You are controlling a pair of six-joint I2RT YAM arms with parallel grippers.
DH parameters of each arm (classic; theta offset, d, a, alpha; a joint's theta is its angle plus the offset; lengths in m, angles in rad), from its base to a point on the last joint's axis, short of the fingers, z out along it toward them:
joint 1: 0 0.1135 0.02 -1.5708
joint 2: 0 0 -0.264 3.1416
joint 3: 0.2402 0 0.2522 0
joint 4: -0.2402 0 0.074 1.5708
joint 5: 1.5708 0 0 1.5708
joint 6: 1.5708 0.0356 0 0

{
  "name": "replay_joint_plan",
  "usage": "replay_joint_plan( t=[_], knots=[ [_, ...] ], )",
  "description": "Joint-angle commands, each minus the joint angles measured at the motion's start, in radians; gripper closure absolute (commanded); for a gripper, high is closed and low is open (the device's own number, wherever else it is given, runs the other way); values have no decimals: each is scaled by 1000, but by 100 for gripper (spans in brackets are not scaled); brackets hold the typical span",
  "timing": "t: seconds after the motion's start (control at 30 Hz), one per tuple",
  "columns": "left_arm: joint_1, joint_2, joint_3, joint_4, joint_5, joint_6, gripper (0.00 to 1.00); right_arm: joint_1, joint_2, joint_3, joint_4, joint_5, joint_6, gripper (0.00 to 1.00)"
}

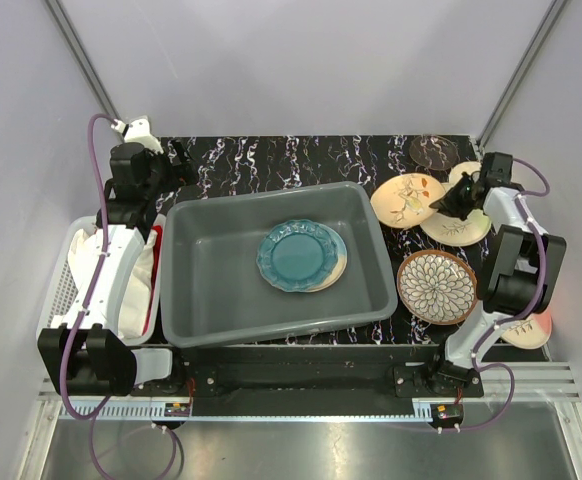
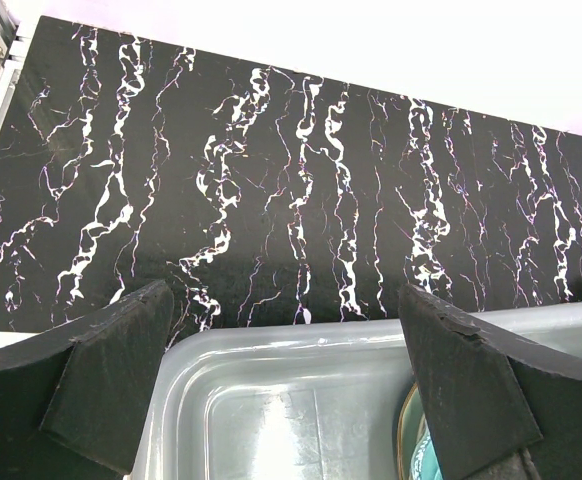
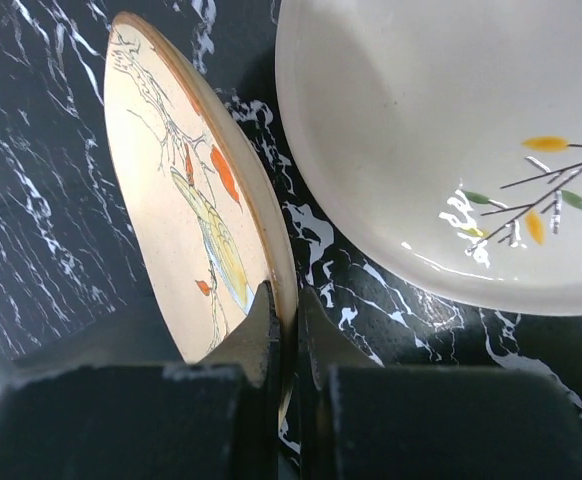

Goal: Place the plates into the plastic bin on the countertop
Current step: Pick up the plate at the center of the board.

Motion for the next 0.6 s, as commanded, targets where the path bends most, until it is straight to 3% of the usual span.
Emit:
replay_joint_plan(
  t=[0.0,0.33,0.57],
  knots=[
    [5,-11,39,41,-5,11,1,-27,-142,104,35,-48,20,100],
    [6,-5,39,48,6,2,1,-31,-193,253,28,-87,73,100],
    [5,-2,29,63,20,-14,1,28,-198,268,106,-271,99,100]
  ],
)
